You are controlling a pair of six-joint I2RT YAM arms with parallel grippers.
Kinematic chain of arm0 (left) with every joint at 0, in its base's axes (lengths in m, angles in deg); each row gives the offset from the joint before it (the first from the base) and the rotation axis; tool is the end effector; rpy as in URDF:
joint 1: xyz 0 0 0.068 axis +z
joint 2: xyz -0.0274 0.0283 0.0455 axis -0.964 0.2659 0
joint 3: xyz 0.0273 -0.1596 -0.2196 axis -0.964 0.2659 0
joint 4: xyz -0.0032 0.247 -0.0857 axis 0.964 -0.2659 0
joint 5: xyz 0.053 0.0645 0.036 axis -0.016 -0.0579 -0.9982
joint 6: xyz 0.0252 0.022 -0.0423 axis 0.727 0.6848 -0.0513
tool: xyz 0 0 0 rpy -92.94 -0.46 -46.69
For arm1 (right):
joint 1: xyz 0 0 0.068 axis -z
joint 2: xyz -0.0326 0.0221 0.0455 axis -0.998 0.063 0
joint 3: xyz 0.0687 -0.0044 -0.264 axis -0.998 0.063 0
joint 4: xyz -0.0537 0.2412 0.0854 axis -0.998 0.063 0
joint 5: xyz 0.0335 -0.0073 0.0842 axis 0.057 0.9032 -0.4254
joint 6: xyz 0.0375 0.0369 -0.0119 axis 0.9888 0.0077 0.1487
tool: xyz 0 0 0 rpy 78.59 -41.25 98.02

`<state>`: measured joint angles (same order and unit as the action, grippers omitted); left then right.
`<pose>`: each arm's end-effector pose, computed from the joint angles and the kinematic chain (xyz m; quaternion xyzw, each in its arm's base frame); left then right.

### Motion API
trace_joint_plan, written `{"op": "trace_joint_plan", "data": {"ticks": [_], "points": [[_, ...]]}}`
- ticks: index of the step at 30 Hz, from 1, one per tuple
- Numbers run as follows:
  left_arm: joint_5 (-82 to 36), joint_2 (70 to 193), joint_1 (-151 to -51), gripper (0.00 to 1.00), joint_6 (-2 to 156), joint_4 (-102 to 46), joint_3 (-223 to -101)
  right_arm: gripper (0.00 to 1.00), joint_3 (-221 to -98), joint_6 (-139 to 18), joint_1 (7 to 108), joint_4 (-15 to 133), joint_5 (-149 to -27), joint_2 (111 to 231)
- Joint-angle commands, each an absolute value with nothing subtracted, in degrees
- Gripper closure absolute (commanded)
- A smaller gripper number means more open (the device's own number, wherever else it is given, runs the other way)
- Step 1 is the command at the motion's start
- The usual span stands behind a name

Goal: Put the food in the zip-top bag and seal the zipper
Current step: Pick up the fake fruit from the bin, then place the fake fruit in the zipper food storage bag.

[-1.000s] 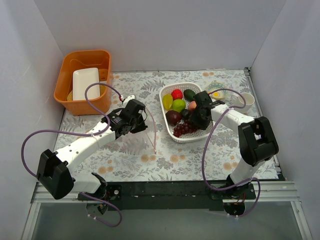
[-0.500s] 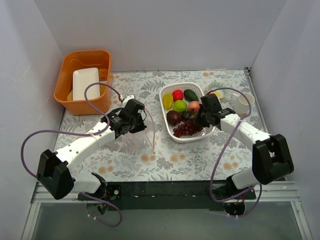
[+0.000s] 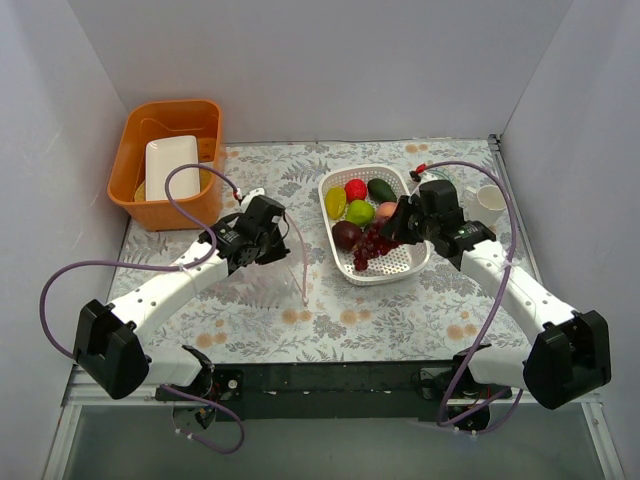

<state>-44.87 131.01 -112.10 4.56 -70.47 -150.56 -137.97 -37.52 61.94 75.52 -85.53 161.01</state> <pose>0.2160 -0.1553 0.2786 -0.4072 0.8539 -0.2102 0.2468 0.2509 0.1175 0.2880 0.0204 0.8810 0.2489 0.4018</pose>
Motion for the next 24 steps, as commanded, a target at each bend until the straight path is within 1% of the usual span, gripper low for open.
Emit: {"op": "trace_joint_plan", "data": {"ticks": [1,9,16,24], "points": [[-43.46,130.36,-111.05,1.0,5.88,-70.61,-153.61,0.99,-143.27,-41.1,61.78,73.9,-91.96,157.14],[-41.71,133.43,-109.91,1.0,6.41,-69.82,-155.28,0.99,-149.24,-41.98,59.94,73.99,-97.41,154.85],[-39.34,135.9,-109.82,1.0,6.67,-69.29,-156.69,0.98,-149.16,-38.47,57.13,67.93,-99.09,154.24],[-37.23,137.13,-109.82,1.0,6.32,-67.71,-156.6,0.98,-150.92,-36.27,51.77,62.05,-99.26,158.45]]}}
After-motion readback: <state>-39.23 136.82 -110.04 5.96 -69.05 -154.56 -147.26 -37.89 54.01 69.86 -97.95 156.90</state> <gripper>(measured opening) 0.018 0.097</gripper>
